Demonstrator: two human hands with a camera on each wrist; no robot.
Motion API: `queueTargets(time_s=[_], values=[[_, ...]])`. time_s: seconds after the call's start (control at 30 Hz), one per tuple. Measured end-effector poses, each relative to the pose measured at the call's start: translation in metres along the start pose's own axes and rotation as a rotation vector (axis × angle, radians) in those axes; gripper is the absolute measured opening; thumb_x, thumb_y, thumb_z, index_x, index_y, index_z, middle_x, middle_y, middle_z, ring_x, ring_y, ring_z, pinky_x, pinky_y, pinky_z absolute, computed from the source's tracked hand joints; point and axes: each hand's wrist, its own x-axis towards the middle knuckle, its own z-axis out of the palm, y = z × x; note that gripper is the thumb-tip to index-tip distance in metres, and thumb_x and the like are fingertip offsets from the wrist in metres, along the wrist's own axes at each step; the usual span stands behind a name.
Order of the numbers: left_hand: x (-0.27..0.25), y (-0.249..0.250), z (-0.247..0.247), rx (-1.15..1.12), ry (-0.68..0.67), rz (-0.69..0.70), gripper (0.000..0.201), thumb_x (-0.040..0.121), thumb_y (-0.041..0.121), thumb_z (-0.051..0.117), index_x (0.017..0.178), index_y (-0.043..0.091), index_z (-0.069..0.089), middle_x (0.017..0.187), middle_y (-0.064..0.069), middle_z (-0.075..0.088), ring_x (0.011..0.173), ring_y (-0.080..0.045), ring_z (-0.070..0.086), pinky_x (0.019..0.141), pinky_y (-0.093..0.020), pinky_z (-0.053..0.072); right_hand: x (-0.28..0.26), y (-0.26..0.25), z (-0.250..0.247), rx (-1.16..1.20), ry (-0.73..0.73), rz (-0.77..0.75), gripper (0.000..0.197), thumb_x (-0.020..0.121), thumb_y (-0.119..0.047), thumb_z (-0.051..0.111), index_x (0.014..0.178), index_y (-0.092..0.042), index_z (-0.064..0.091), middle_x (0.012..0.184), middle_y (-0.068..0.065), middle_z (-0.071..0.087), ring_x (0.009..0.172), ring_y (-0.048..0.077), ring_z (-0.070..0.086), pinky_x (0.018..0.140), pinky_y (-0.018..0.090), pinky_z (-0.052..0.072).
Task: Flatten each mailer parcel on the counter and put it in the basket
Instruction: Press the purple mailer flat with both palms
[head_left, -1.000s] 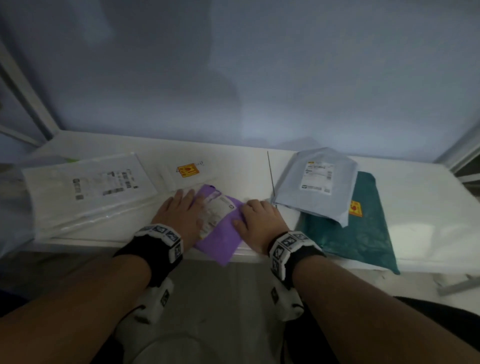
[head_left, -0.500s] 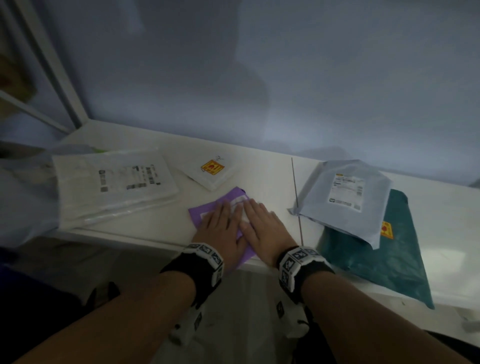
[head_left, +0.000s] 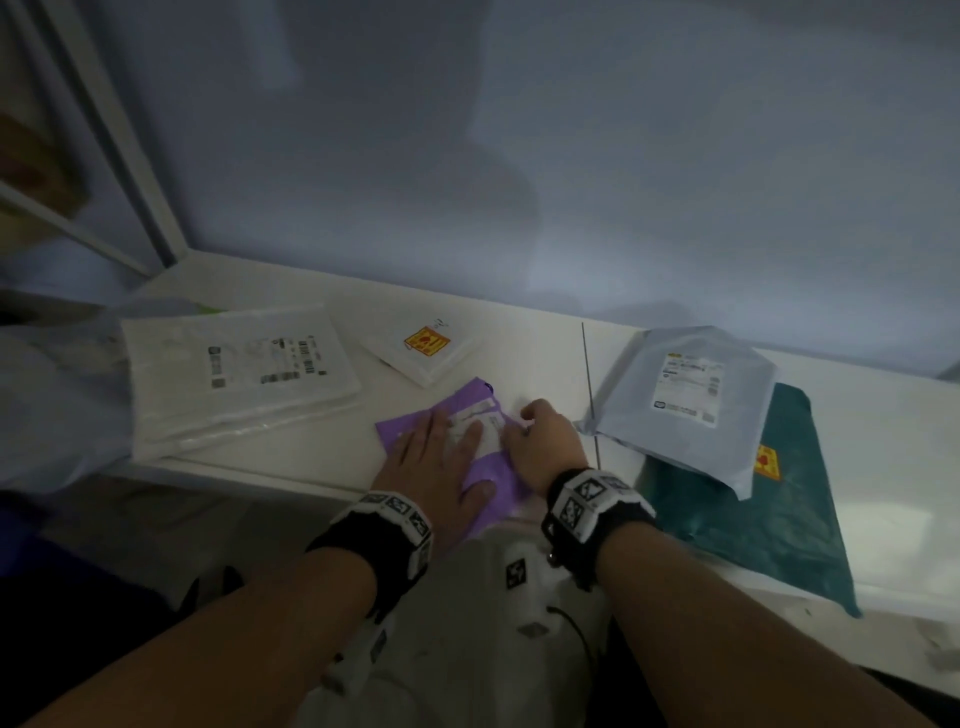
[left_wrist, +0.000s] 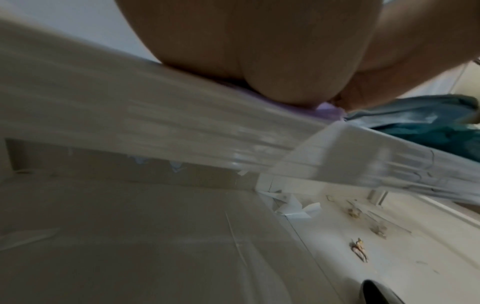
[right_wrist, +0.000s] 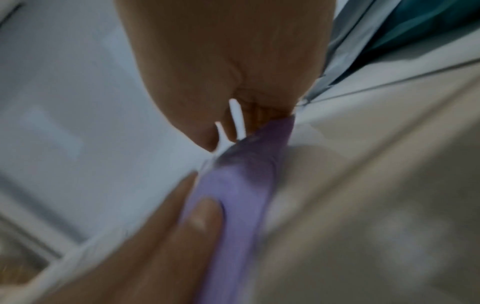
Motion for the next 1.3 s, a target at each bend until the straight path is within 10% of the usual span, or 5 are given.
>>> queueTargets(time_s=[0.27, 0.43, 0.73, 1.0, 1.3], values=[[0.001, -0.002, -0.003, -0.002, -0.061, -0.004, 0.073, 0.092, 0.066, 0.011, 0.152, 0.031, -0.011, 0.161, -0.008, -0.011, 0.148, -0.025, -0.011, 0.120, -0.042, -0.003, 0.010, -0.006, -0.038, 0.097, -0.451, 0.094, 0.033, 0.097, -0.040, 0.056, 0.076, -0.015, 0.062, 0.056, 0.000, 0.059, 0.047, 0.014, 0.052, 0.044, 0.023, 0.039], [0.011, -0.013, -0.017, -0.168, -0.101, -0.002, 0.079, 0.086, 0.066, 0.016, 0.154, 0.029, 0.005, 0.161, -0.004, 0.011, 0.148, -0.023, 0.010, 0.121, -0.039, 0.007, 0.001, -0.007, -0.044, 0.142, -0.385, -0.056, 0.012, 0.095, -0.027, 0.058, 0.090, -0.016, 0.060, 0.096, 0.013, 0.068, 0.083, 0.024, 0.063, 0.077, 0.040, 0.055], [-0.008, -0.072, -0.156, -0.859, 0.077, -0.351, 0.110, 0.059, 0.051, 0.066, 0.152, 0.017, 0.019, 0.139, -0.015, 0.048, 0.119, -0.027, 0.054, 0.097, -0.030, 0.044, -0.029, -0.081, -0.107, 0.542, -0.340, -0.154, 0.015, 0.098, -0.010, 0.055, 0.084, -0.014, 0.052, 0.086, 0.023, 0.060, 0.079, 0.029, 0.054, 0.072, 0.044, 0.045], [-0.070, -0.130, -0.215, -1.426, 0.068, -0.456, 0.020, 0.097, 0.023, 0.055, 0.086, 0.009, 0.064, 0.065, -0.007, 0.065, 0.045, -0.017, 0.058, 0.049, -0.022, 0.043, -0.039, -0.199, -0.112, 0.685, -0.426, -0.130, 0.010, 0.101, -0.015, 0.051, 0.091, -0.012, 0.050, 0.102, 0.019, 0.059, 0.089, 0.029, 0.059, 0.085, 0.046, 0.054], [-0.122, -0.195, -0.234, -1.481, 0.295, -0.486, 0.021, 0.095, 0.016, 0.059, 0.112, 0.006, 0.066, 0.108, -0.019, 0.070, 0.102, -0.038, 0.066, 0.092, -0.053, 0.051, -0.052, -0.289, -0.078, 0.603, -0.494, -0.034, 0.036, 0.090, -0.038, 0.068, 0.104, -0.005, 0.069, 0.103, 0.015, 0.072, 0.080, 0.027, 0.068, 0.071, 0.035, 0.057]])
